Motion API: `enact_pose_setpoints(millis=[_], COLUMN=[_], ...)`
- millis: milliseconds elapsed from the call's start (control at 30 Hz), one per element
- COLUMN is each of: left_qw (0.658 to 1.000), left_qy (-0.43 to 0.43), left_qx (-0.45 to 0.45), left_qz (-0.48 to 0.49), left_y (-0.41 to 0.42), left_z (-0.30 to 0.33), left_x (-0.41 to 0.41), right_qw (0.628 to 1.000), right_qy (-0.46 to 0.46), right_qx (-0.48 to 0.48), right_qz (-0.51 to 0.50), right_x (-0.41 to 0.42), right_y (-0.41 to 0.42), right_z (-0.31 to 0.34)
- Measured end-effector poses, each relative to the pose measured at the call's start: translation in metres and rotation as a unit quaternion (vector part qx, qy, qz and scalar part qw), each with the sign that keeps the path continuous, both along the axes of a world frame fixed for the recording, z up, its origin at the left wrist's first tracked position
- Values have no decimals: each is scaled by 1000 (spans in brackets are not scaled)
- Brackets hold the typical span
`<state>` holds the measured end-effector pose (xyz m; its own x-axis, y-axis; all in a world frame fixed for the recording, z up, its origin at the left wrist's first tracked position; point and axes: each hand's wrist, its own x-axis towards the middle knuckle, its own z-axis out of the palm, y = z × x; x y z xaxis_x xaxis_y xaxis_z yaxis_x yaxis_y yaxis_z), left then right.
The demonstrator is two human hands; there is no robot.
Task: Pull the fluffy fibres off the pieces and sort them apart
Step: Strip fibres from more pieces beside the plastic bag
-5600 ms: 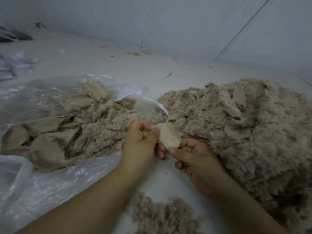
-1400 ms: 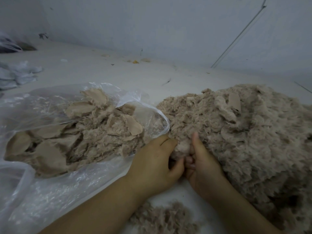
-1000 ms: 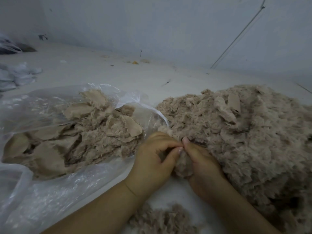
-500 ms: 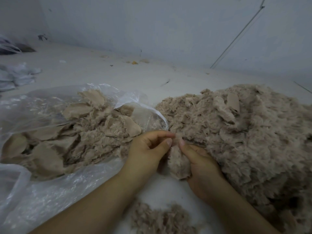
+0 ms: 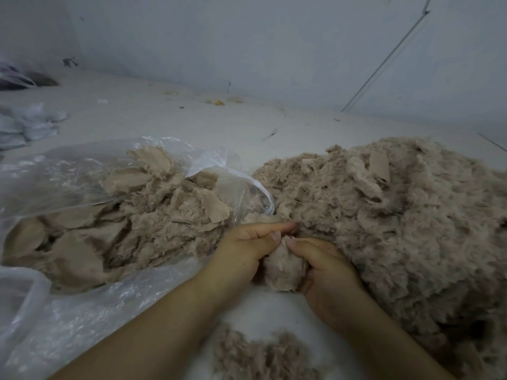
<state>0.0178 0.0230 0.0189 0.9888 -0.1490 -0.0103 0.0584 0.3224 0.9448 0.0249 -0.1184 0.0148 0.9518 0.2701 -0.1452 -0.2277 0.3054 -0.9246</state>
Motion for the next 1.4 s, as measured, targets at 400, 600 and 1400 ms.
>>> enact_pose_setpoints(millis=[400, 600, 1400], left_qw=[980, 983, 652], left_qy=[-92, -39, -306], left_qx=[162, 107, 673], left_qz=[72, 146, 168], left_y=[-3, 5, 27], left_z=[0, -1, 1], left_x=[-6, -2, 7], right_qw=[999, 997, 997], right_qy=[21, 41, 39], right_qx=[41, 44, 41], right_qz=[-3, -43, -45], right_x=[-4, -2, -1], right_y=[2, 5, 7], right_z=[6, 8, 5])
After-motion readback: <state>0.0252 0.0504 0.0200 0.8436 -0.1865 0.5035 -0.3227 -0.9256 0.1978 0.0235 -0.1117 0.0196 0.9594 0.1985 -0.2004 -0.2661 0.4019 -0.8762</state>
